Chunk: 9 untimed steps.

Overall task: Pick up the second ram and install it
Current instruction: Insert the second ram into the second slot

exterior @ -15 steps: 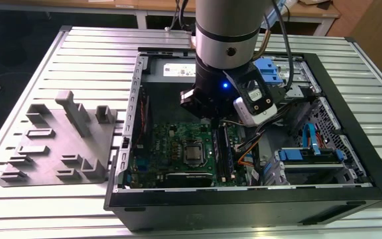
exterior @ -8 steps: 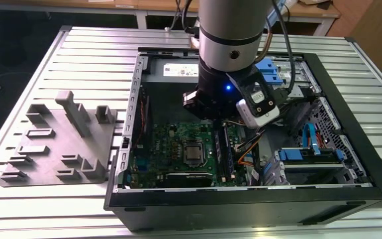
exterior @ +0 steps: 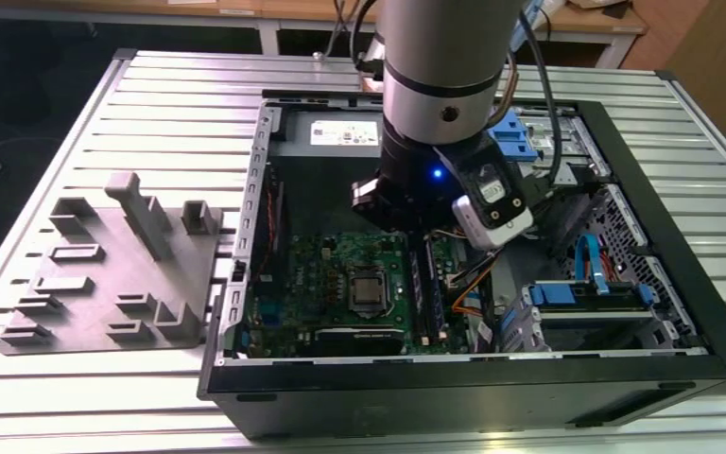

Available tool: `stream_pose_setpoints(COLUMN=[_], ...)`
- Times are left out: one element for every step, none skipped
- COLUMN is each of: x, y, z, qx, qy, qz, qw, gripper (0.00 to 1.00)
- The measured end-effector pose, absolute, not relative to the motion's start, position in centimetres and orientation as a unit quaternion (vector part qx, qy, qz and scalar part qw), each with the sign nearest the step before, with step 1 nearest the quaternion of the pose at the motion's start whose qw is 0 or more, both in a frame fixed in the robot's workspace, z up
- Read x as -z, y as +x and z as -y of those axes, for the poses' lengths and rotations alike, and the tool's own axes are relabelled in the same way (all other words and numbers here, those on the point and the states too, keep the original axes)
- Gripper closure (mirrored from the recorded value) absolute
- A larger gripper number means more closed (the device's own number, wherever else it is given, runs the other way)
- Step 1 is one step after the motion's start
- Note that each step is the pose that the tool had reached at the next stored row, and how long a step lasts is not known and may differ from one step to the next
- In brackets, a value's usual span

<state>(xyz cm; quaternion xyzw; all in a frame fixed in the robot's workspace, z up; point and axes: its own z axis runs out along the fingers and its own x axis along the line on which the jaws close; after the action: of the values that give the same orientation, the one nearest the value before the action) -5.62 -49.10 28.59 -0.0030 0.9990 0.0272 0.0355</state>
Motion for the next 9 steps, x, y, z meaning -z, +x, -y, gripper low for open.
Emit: stream_pose_setpoints(x=[-28.53,-28.47,-28.4,-28.35,-28.29,-28.23,-28.16,-28.09,-28.02], y=[-5.58,-5.52,-5.46,-5.43,-5.42,-5.42,-5.4,-5.35,-5.27], z=[49.1,49.1,49.1,49.1,49.1,49.1,49.1,49.1,49.1], qx=[-0.027,-0.027,-0.027,-0.027,-0.027,-0.027,-0.027,-0.027,-0.027], qy=[-0.004,-0.005,-0.006,-0.007,-0.008,-0.008,-0.009,-0.009,-0.01], qz=[-0.999,-0.999,-0.999,-0.999,-0.999,-0.999,-0.999,-0.999,-0.999], qw=[0.035,0.035,0.035,0.035,0.035,0.035,0.035,0.035,0.035], gripper=[0.92,0.92,0.92,0.92,0.92,0.92,0.92,0.92,0.92])
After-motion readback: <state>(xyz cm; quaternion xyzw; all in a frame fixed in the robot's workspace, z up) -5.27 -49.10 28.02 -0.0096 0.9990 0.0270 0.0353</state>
